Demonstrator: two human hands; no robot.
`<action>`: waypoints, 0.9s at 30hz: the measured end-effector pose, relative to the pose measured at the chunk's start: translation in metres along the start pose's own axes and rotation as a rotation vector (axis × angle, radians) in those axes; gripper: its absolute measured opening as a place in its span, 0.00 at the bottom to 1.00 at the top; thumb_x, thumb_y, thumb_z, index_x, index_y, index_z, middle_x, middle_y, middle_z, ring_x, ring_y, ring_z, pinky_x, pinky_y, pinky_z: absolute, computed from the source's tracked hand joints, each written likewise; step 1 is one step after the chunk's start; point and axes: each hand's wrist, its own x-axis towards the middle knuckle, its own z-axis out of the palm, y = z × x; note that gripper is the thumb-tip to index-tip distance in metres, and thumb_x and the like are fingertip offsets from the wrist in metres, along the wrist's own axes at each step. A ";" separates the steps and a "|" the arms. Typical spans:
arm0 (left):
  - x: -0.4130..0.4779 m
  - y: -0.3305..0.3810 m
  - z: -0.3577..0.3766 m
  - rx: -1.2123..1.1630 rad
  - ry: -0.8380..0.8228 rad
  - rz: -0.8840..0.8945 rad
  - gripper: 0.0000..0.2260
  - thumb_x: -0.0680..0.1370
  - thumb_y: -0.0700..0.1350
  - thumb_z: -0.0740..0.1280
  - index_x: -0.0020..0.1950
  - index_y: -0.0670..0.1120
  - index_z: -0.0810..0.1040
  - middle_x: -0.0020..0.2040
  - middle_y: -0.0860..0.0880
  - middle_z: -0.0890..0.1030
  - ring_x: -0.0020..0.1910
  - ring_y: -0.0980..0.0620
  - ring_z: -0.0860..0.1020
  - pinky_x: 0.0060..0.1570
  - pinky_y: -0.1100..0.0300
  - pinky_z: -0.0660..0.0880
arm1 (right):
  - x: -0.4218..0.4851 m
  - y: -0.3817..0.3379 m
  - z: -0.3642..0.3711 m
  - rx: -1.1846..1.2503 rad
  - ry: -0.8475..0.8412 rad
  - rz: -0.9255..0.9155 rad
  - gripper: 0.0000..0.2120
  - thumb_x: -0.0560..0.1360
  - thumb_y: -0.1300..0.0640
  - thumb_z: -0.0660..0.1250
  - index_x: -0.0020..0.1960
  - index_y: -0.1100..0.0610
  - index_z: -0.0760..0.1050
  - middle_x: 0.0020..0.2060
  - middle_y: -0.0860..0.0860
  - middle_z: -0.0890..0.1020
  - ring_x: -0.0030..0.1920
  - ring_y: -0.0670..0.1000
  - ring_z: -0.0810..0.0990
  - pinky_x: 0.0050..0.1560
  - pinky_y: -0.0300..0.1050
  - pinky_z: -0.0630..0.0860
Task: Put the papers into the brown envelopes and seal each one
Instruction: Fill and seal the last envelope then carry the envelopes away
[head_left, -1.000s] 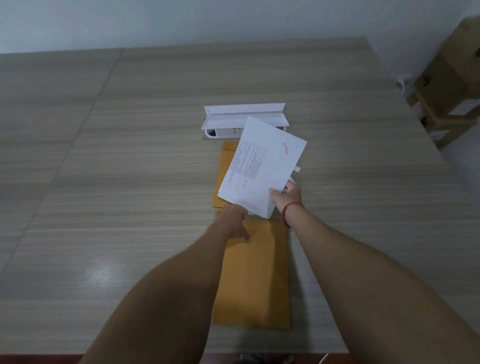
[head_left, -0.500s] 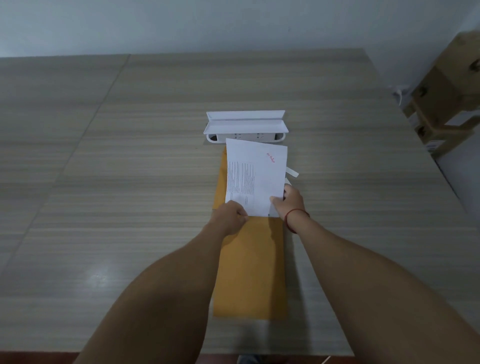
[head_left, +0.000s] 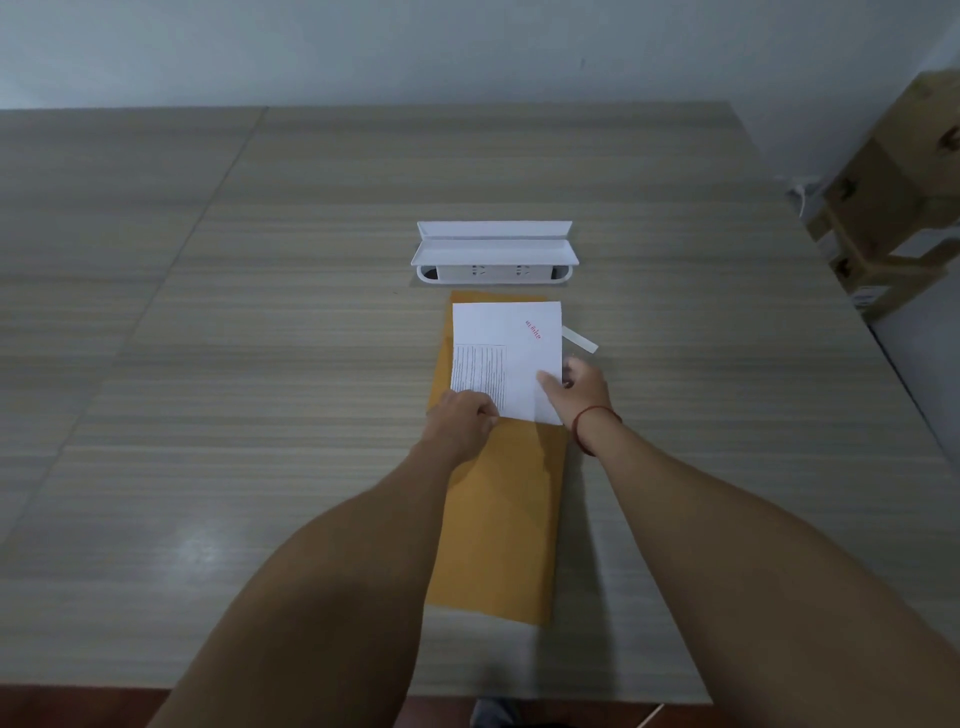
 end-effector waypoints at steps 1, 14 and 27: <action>0.000 -0.001 0.000 -0.005 0.000 0.000 0.05 0.76 0.43 0.66 0.44 0.47 0.81 0.46 0.51 0.82 0.53 0.46 0.76 0.54 0.47 0.74 | 0.001 -0.004 -0.001 0.004 0.010 -0.004 0.10 0.73 0.51 0.66 0.45 0.59 0.76 0.42 0.53 0.83 0.45 0.57 0.81 0.50 0.52 0.78; -0.005 -0.004 0.001 -0.001 0.023 0.017 0.05 0.76 0.43 0.66 0.45 0.45 0.81 0.46 0.48 0.82 0.52 0.47 0.76 0.52 0.51 0.74 | 0.000 -0.012 -0.001 -0.100 0.006 -0.029 0.11 0.75 0.49 0.65 0.53 0.54 0.77 0.53 0.52 0.82 0.54 0.57 0.79 0.63 0.56 0.72; -0.005 -0.007 0.001 -0.083 0.093 -0.030 0.07 0.76 0.40 0.63 0.45 0.45 0.80 0.47 0.48 0.82 0.52 0.46 0.76 0.54 0.50 0.74 | -0.007 -0.003 0.002 -0.299 -0.064 -0.063 0.14 0.77 0.46 0.63 0.51 0.57 0.77 0.46 0.52 0.82 0.53 0.57 0.79 0.65 0.52 0.69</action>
